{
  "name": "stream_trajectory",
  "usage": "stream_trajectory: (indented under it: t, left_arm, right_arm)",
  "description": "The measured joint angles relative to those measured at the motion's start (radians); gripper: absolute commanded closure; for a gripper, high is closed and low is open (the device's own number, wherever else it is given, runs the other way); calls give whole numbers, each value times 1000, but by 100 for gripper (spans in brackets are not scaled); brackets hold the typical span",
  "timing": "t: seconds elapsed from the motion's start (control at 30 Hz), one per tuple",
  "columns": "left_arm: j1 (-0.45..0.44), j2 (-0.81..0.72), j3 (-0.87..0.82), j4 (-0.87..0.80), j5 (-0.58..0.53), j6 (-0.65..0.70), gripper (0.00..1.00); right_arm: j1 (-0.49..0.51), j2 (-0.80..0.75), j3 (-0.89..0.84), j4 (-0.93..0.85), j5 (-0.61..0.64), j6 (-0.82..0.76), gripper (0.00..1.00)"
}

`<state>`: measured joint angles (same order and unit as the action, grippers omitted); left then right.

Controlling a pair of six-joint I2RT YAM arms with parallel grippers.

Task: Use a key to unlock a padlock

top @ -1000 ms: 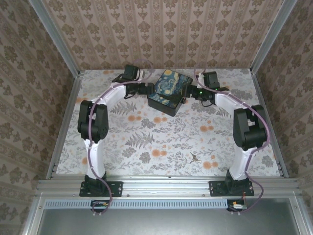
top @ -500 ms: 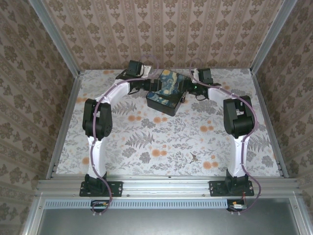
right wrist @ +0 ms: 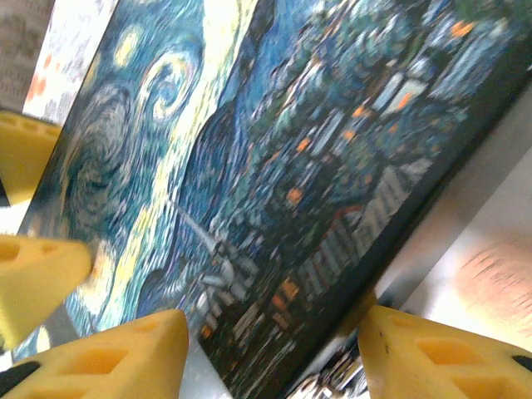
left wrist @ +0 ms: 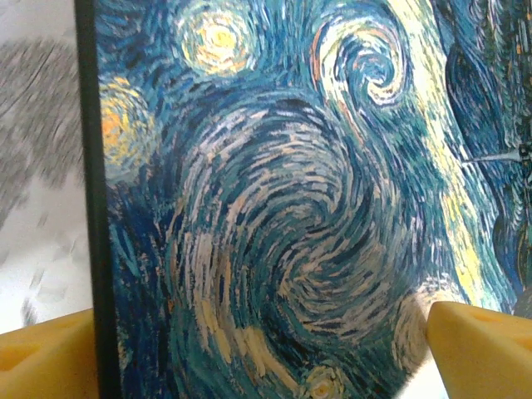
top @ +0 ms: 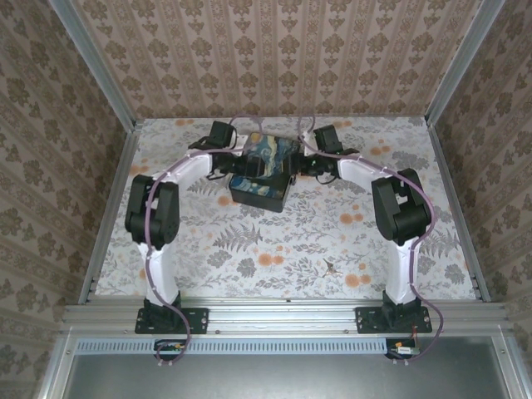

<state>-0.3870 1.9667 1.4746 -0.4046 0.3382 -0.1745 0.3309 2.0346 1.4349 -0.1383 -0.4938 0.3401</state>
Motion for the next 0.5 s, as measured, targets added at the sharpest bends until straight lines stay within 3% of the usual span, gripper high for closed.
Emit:
stream_trajectory:
  t: [0.17, 0.27, 0.37, 0.5]
  left_arm:
    - [-3, -180, -197, -22, -71, -12, 3]
    - [-10, -256, -255, -42, -113, -12, 2]
    - [-18, -328, -276, -79, -173, -13, 2]
    - [-52, -426, -270, -142, -290, -18, 5]
  right_arm:
    - [101, -111, -134, -20, 9, 21, 41]
    - [136, -166, -189, -31, 16, 38, 32]
    - [125, -214, -208, -66, 42, 37, 26]
    - [34, -306, -208, -134, 79, 24, 24]
